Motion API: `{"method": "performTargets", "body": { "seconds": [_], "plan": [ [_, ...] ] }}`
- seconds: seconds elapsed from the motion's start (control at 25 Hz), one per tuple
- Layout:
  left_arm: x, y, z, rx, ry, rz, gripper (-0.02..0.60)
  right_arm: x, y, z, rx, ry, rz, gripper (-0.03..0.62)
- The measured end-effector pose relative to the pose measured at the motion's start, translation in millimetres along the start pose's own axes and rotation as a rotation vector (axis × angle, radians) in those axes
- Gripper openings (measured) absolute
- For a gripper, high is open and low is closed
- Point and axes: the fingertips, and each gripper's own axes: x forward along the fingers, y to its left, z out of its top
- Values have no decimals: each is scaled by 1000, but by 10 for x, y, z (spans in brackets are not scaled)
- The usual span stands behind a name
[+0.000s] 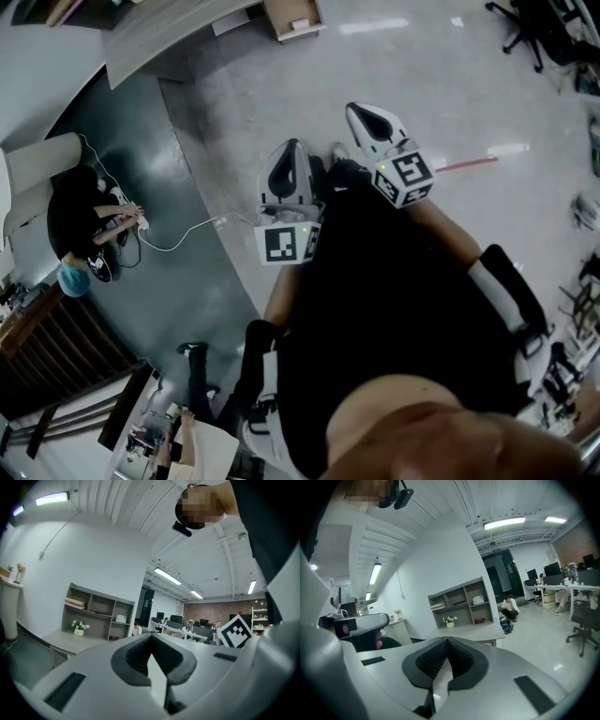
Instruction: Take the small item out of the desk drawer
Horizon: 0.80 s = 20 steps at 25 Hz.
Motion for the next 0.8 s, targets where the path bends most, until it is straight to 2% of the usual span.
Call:
{"method": "performTargets", "body": {
  "seconds": [0.2,0.52,0.8],
  "plan": [
    [239,195,33,9,-3,27,-2,271,-177,29,12,14,-6,-2],
    [845,621,-37,25,21,0,-2,863,-485,47,15,27,-29,-2],
    [1423,1069,73,-2,36,-15,-2,1435,-706,174,30,55,-73,-2]
  ]
}}
